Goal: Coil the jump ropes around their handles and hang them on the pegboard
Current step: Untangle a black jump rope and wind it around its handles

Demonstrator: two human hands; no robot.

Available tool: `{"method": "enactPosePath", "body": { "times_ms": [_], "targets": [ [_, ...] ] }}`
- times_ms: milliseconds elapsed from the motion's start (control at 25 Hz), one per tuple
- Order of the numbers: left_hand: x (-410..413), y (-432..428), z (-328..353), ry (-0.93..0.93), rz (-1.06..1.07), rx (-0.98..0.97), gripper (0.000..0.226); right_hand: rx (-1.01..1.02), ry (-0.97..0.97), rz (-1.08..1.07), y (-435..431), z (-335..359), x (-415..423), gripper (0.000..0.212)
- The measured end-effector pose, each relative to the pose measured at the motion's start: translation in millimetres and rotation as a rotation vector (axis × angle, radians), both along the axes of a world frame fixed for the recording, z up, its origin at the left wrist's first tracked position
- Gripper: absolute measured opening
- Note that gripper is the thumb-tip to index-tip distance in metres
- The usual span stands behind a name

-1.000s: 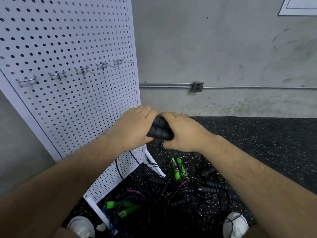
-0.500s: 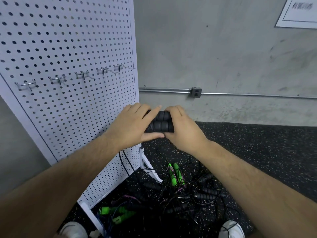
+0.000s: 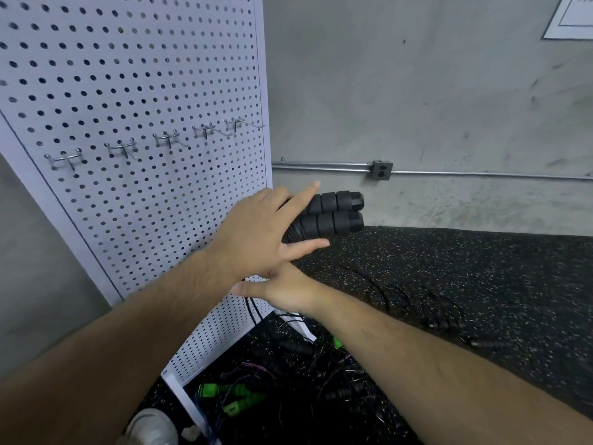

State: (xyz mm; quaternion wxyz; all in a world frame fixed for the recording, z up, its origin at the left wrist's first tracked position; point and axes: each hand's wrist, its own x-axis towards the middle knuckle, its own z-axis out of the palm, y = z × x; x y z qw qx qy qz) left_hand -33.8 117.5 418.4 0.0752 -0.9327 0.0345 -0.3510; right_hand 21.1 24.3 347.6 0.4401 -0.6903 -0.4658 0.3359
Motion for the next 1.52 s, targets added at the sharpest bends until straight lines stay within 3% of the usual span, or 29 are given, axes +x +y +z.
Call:
{"method": "enactPosePath", "body": {
  "times_ms": [80,200,320,440,520,680,800,880,1120,1360,1520],
  "targets": [
    [-1.1,4.5,-0.5,-0.005,-0.005,0.013,0.088,0.041,0.018,0.033,6.2,5.0,-8.5,0.014],
    [-8.4,18.9,-0.6,0.021,0.002,0.066,0.087,-0.039,0.024,0.019,-10.9,18.7,0.8,0.021],
    [-19.9,37.3,-3.2,0.088,0.007,0.131,0.086,-0.127,-0.135,-0.057,-39.1,32.6,31.6,0.023],
    [-29.9,52.5,-6.3,0.130,0.000,0.168,0.085,-0.051,0.002,-0.141,-64.0,44.1,57.8,0.016],
    [-35.0,57.3,-9.1,0.148,-0.001,0.200,0.084,-0.011,0.064,-0.189,-76.6,49.6,69.8,0.026],
    [-37.0,56.5,-16.8,0.186,0.017,0.259,0.084,-0.002,0.075,-0.266,-88.2,60.8,67.7,0.019],
    [-33.8,51.4,-19.0,0.180,0.045,0.277,0.084,-0.039,-0.166,-0.390,-86.2,61.5,54.8,0.047],
    [-32.5,47.8,-18.8,0.169,0.064,0.275,0.086,-0.009,-0.222,-0.444,-85.5,63.1,50.8,0.052],
    [-27.0,42.1,-19.3,0.141,0.073,0.270,0.095,-0.001,-0.400,-0.481,-92.1,63.9,45.0,0.037],
    [-22.9,39.1,-23.5,0.230,0.146,0.269,0.104,0.014,-1.013,-0.407,-92.3,65.3,34.9,0.025],
    [-22.4,35.8,-23.7,0.219,0.112,0.196,0.106,0.076,-1.076,-0.384,-95.5,68.5,36.2,0.024]
  ]
}}
